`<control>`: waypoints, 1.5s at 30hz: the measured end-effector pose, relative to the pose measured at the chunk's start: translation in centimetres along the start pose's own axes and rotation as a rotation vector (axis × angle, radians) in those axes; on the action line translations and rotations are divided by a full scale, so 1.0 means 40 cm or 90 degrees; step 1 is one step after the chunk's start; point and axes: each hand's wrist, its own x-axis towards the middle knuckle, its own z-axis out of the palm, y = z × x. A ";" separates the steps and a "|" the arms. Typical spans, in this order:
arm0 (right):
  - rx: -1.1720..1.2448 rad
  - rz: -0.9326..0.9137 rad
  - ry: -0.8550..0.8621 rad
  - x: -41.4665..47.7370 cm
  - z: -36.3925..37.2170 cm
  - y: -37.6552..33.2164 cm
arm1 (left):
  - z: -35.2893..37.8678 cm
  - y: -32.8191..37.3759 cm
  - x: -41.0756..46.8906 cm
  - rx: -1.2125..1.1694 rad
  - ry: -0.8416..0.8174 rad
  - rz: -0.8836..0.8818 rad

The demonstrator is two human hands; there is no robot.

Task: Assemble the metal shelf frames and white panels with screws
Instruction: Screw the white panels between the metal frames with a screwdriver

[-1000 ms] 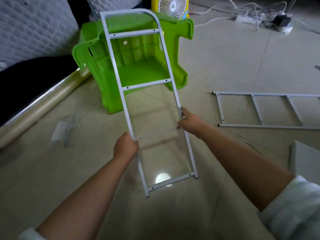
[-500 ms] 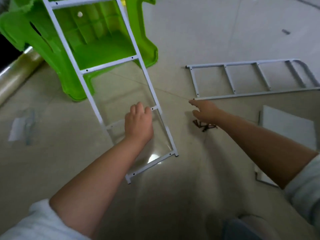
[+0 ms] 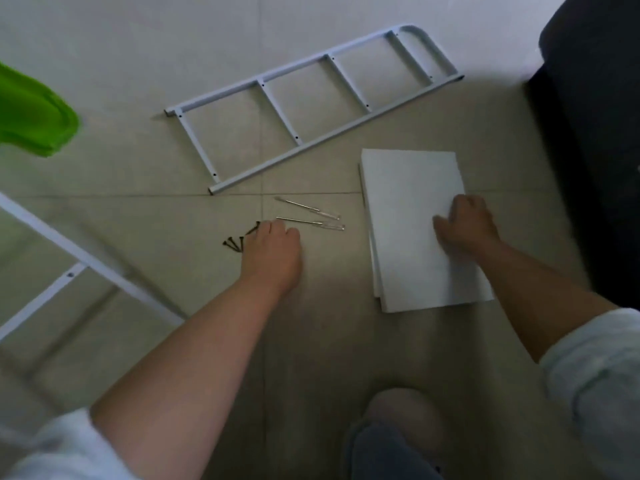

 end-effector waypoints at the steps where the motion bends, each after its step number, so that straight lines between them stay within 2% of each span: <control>1: 0.053 0.025 0.005 0.002 0.002 0.003 | 0.014 0.048 0.020 -0.043 -0.027 0.012; 6: 0.249 0.163 -0.034 0.037 0.005 0.002 | 0.043 0.251 0.072 -0.339 -0.203 -0.018; 10: 0.315 0.252 -0.065 0.054 0.001 -0.013 | 0.056 0.309 0.069 -0.512 -0.256 -0.107; 15: 0.233 0.286 -0.025 0.036 0.041 -0.057 | 0.088 0.326 -0.001 -0.727 -0.178 -0.276; 17: 0.264 0.266 -0.009 0.005 0.057 -0.068 | 0.094 0.308 -0.027 -0.823 -0.118 -0.350; 20: 0.429 0.262 -0.028 -0.027 0.055 -0.084 | 0.085 0.259 -0.062 -0.801 -0.011 -0.394; 25: 0.601 0.183 -0.231 -0.103 0.033 -0.158 | 0.083 0.172 -0.116 -0.758 0.118 -0.454; 28: 0.546 0.030 -0.248 -0.129 0.031 -0.248 | 0.090 0.070 -0.145 -0.738 0.231 -0.481; 30: 0.514 -0.065 -0.244 -0.147 0.021 -0.327 | 0.093 -0.010 -0.177 -0.700 0.285 -0.460; 34: 0.538 -0.140 -0.218 -0.173 -0.008 -0.492 | 0.096 -0.161 -0.251 -0.663 0.343 -0.410; 36: 0.580 -0.129 -0.228 -0.197 0.001 -0.555 | 0.104 -0.219 -0.290 -0.653 0.353 -0.417; 38: 0.623 -0.141 -0.306 -0.228 0.016 -0.600 | 0.117 -0.266 -0.328 -0.649 0.352 -0.416; 40: 0.598 -0.207 -0.389 -0.258 0.012 -0.622 | 0.139 -0.311 -0.363 -0.642 0.337 -0.416; 43: 0.377 -0.341 -0.425 -0.295 -0.032 -0.636 | 0.175 -0.371 -0.393 -0.593 0.227 -0.416; 45: 0.263 -0.396 -0.424 -0.316 -0.052 -0.630 | 0.198 -0.395 -0.399 -0.509 0.133 -0.386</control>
